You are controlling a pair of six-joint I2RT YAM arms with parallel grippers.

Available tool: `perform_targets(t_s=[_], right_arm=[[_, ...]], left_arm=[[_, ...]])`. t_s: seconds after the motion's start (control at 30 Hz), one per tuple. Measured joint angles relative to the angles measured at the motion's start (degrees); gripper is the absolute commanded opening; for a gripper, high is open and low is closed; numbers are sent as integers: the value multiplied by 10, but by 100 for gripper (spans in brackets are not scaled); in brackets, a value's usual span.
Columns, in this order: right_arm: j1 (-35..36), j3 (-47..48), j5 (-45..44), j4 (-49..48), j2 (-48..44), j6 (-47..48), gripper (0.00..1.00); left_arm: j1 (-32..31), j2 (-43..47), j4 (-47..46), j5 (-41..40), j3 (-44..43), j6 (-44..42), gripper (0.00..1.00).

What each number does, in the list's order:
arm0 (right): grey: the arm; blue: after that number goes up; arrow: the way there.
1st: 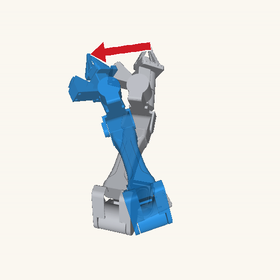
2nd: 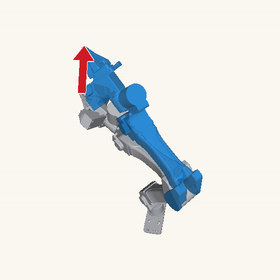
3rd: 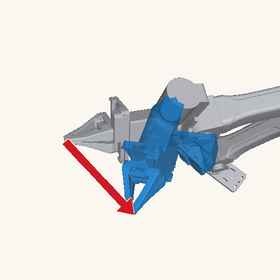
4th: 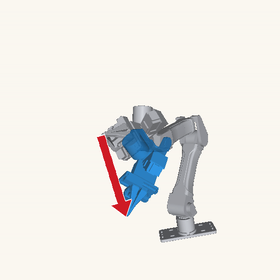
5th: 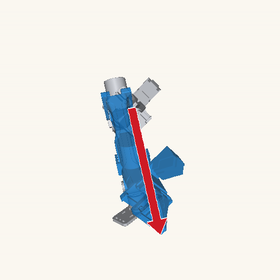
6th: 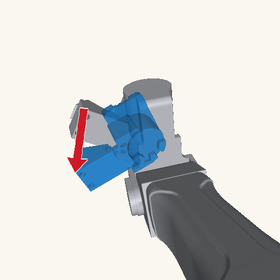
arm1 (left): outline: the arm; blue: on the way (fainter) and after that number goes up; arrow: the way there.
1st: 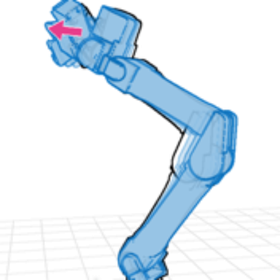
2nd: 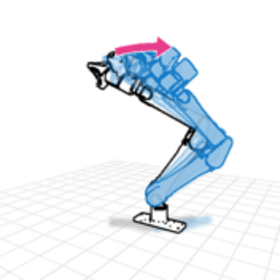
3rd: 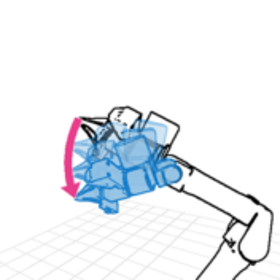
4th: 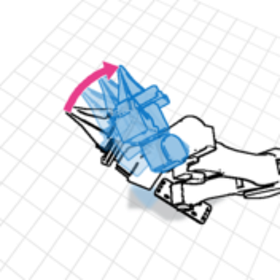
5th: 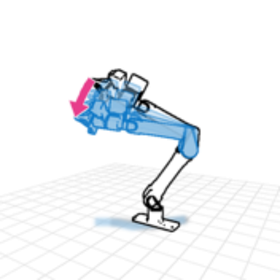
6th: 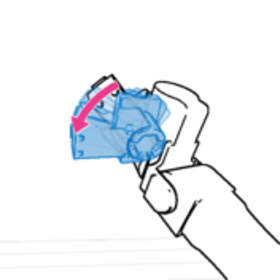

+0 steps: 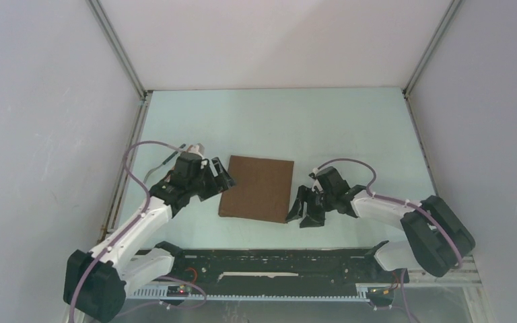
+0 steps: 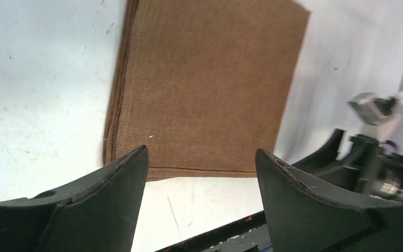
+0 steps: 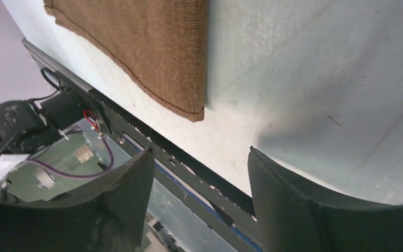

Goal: Fold the napkin into a case and place the utensils inside
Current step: Smooth out the square-folded napkin at the center of the board.

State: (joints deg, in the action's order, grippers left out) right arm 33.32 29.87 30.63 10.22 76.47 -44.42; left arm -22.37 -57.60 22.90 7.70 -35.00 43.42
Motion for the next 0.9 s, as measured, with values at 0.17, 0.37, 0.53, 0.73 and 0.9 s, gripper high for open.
perform_targets(t_s=[0.17, 0.37, 0.53, 0.73, 0.9], right_arm=[[28, -5, -12, -63, 57, -56, 53], [32, -4, 7, -136, 103, -80, 42], [33, -5, 10, -168, 128, -85, 17], [18, 10, 4, -130, 135, -62, 0], [-75, 70, -17, 1, 137, 17, 17]], left_arm=[[0, 39, 21, -3, -15, -7, 82], [0, 61, 47, -3, -14, -12, 82], [0, 77, 50, -3, -14, -16, 82], [3, 76, 55, -2, -16, -22, 82], [10, 37, 60, 2, -46, -32, 83]])
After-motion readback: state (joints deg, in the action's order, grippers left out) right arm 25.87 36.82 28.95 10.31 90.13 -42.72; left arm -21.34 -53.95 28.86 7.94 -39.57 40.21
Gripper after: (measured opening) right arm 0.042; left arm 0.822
